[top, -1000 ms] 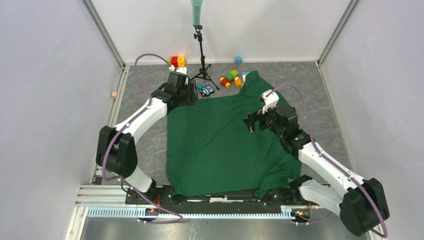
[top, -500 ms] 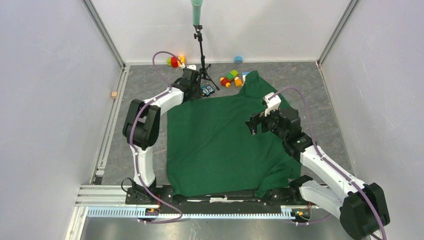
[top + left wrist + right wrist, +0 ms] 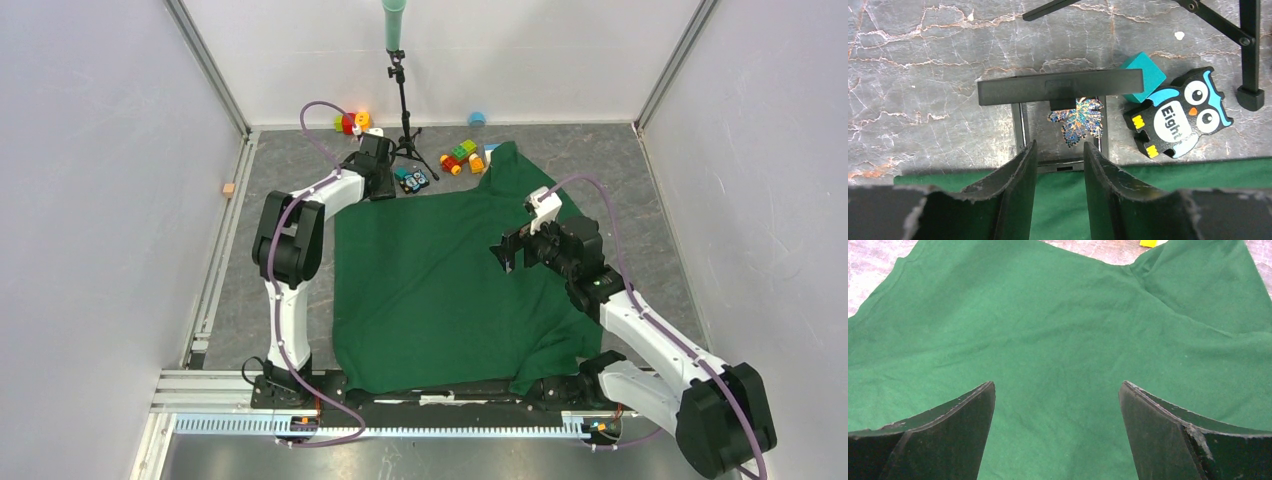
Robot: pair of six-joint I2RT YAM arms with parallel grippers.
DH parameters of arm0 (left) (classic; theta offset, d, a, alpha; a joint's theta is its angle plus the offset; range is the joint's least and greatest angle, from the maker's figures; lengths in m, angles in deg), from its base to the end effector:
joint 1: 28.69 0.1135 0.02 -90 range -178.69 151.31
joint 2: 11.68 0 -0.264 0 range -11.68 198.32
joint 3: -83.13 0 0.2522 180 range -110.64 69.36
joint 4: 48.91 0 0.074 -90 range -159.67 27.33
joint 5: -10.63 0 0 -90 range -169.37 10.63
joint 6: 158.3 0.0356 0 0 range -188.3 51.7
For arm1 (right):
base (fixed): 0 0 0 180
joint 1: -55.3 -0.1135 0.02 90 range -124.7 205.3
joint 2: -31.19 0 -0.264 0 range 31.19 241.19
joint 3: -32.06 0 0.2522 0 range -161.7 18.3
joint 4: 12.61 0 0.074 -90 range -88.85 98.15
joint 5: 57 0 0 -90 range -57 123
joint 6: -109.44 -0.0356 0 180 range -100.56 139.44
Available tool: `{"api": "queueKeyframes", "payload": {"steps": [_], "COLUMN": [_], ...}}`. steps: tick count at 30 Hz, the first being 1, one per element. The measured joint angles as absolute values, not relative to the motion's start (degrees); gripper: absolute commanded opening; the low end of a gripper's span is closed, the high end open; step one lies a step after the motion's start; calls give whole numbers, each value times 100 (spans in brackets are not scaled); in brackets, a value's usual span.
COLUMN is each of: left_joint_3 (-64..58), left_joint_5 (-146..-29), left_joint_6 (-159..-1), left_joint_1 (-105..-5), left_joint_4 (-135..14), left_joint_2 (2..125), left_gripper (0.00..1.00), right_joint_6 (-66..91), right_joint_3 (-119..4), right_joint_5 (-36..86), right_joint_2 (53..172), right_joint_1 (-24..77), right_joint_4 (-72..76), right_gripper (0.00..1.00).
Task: Pin the brooch onto the clothing
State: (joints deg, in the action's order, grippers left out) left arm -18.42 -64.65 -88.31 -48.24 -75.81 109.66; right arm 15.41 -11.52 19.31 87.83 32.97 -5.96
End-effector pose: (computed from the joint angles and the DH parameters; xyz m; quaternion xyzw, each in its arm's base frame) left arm 0.4450 -0.1484 0.1747 -0.0510 0.9216 -0.0118 0.3847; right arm 0.2028 0.0924 0.2404 -0.1968 0.7906 0.2252 0.5343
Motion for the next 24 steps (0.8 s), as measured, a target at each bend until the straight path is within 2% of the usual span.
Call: {"api": "queueKeyframes", "payload": {"steps": [10,13,24], "left_joint_3": [-2118,-2135,-2190], "left_joint_5": [-6478,-6489,-6548], "left_joint_6": [-8638,-8573,-8444], "left_joint_1": [-4794,-4794,-4794], "left_joint_4": [-7695,-7713,-7732], "left_joint_2": [11237,11267,11326], "left_gripper": [42,37,39], "right_joint_6": [1521,1519,1480], "right_joint_3": [-1082,-1082,-1080], "right_joint_5": [1754,1710,1638], "right_joint_2": [8829,8842,8912], "right_joint_1": [3407,3431,3492], "right_joint_4": [-614,-620,-697], "right_gripper": [98,98,98]}}
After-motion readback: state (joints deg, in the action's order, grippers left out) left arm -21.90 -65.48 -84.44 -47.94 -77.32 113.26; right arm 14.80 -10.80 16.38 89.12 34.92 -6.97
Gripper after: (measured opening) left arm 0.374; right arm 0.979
